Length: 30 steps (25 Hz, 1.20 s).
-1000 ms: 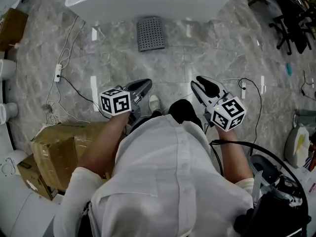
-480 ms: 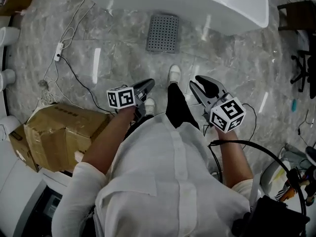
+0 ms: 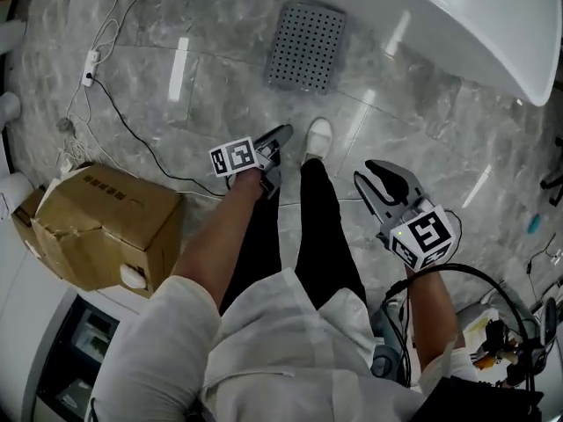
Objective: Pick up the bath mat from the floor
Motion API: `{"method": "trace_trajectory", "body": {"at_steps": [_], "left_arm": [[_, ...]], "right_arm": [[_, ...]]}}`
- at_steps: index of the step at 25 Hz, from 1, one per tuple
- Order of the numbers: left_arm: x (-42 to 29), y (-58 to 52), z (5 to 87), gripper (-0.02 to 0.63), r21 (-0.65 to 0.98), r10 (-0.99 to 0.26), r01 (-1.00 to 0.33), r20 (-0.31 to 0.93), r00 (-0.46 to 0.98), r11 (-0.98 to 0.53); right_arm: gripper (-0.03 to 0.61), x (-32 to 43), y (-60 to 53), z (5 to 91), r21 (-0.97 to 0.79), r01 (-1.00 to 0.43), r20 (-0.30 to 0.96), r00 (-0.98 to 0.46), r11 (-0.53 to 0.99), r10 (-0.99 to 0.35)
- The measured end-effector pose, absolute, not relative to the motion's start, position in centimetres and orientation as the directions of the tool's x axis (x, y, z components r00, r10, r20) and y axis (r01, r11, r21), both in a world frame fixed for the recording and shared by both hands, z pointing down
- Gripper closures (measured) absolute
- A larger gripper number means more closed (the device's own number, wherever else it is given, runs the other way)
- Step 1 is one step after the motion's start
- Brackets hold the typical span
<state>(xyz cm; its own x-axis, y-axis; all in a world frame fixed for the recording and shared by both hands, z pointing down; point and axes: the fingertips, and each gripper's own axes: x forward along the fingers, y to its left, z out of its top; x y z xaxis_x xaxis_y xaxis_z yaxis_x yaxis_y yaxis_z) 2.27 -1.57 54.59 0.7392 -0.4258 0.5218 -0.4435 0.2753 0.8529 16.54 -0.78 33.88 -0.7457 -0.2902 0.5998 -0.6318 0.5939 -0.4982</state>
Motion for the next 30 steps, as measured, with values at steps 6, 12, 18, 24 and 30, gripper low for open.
{"method": "trace_trajectory", "body": {"at_steps": [6,12,18,24,30], "left_arm": [[0.9,-3.8,71.4,0.479,0.831,-0.474,-0.410,0.552,0.686,0.376],[-0.3,-4.8,82.4,0.463,0.834,-0.503,-0.388,0.548,0.669,0.392],[-0.8,-6.7,88.1,0.454,0.848,-0.518,-0.377,0.527,0.674,0.372],[-1.5,-7.1,94.4,0.430,0.838,-0.518,-0.374,0.541,0.663,0.397],[-2.1,-8.4,98.2,0.402,0.874,-0.606,-0.283,0.480,0.635,0.395]], "right_arm": [[0.469,15.9,-1.3,47.8,-0.523,-0.598,0.626,-0.753,0.607,-0.201],[0.469,13.7,-1.7,59.1,-0.525,-0.561,0.646,-0.752,0.640,-0.129],[0.469,10.3,-3.7,65.5,-0.507,-0.482,0.650,-0.758,0.714,-0.050],[0.469,9.8,-5.3,69.2,-0.498,-0.477,0.657,-0.752,0.724,-0.043],[0.469,9.9,-4.2,72.3,-0.516,-0.482,0.674,-0.739,0.708,-0.011]]}}
